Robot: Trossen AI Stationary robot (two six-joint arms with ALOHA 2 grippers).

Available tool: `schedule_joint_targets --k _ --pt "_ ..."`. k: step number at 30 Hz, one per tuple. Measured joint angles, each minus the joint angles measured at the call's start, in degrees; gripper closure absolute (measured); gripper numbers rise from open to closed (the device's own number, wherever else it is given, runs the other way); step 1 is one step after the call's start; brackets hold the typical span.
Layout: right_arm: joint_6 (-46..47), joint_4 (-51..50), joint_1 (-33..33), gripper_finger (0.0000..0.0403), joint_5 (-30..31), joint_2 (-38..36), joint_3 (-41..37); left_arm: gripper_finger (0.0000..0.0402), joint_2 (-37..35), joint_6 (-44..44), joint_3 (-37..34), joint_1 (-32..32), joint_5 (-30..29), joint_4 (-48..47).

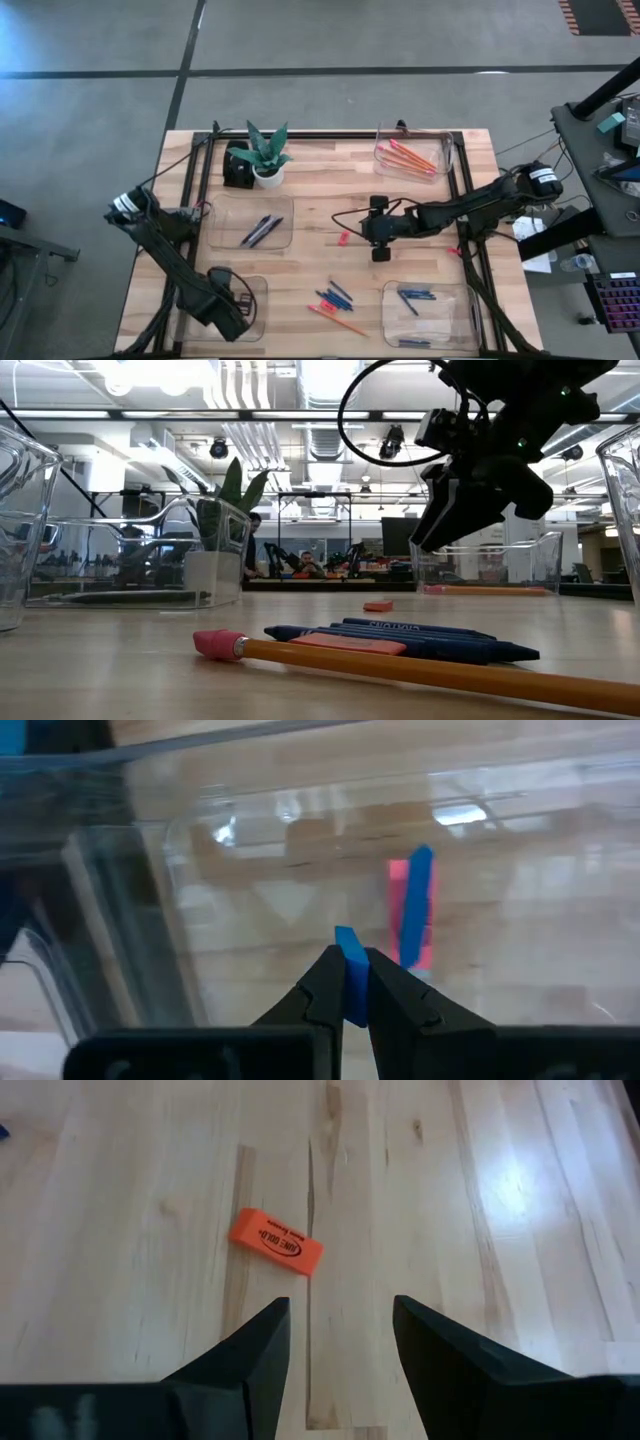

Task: Sort crayons/erasers/pens/pencils in bins
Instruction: Put the blue eraser into the bottom left transparent bin

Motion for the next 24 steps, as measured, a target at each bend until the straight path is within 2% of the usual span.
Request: schedule_joint_targets --k 8,18,21,24 --pt "0.7 0.1 0.0 0.0232 0.0 0.0 0.0 0.0378 1.8 0.0 0.0 0.0 0.0 -0.1" --pt "0.1 0.1 0.0 0.0232 0.0 0.0 0.0 0.028 1.2 1.9 0.1 0.0 1.5 0.0" --pt "-1.4 0.1 0.0 0.0232 0.0 0.0 0.0 0.0264 -0.3 2.0 0.4 0.0 5.4 0.0" --pt "-3.6 0.2 0.0 0.0232 0.0 0.0 0.0 0.0261 -2.3 1.6 0.8 0.0 5.1 0.0"
